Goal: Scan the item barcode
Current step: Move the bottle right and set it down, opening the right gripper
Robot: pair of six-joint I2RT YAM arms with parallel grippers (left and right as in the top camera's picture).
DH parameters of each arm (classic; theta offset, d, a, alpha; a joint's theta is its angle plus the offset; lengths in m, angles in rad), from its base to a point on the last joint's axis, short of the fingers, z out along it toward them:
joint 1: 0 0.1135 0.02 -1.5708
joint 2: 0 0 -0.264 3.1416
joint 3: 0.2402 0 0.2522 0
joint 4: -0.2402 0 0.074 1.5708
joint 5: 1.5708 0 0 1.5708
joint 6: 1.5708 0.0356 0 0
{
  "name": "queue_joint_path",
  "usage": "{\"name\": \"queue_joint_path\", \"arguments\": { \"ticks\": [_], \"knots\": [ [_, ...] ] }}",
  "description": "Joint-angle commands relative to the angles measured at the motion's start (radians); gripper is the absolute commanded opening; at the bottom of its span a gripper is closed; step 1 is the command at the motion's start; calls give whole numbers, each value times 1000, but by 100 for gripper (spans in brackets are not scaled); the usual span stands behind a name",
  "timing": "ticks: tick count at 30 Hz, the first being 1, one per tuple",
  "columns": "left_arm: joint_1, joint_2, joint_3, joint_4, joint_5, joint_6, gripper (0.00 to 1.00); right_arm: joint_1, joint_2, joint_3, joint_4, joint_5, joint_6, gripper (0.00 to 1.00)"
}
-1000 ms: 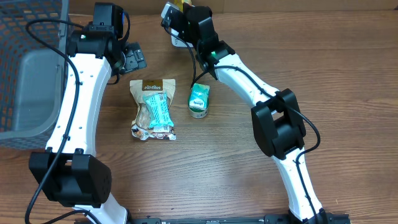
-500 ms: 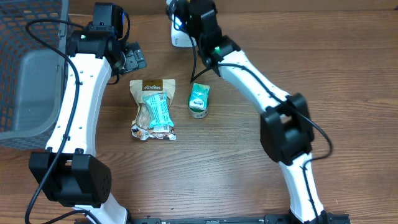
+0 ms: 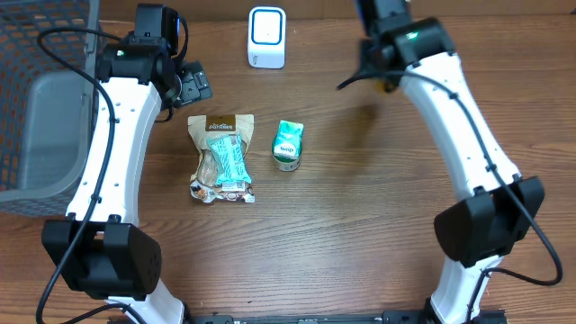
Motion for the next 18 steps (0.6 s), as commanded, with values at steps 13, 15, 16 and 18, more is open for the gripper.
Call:
{"name": "queue_joint_path", "arguments": {
  "ticks": [13,15,16,18],
  "knots": [
    [-6,-12,13,1,1,13,100,-265,-4,-174,-132,-142,148,8],
    [-6,-12,13,2,0,13,100,-278,-4,-207,-132,-143,148,11],
    [-6,-12,13,2,1,13,99,-283,-4,-227,-126,-142,148,13],
    [-6,-12,13,2,1,13,100,-284,-4,-254,-117,-142,147,18]
  ]
}}
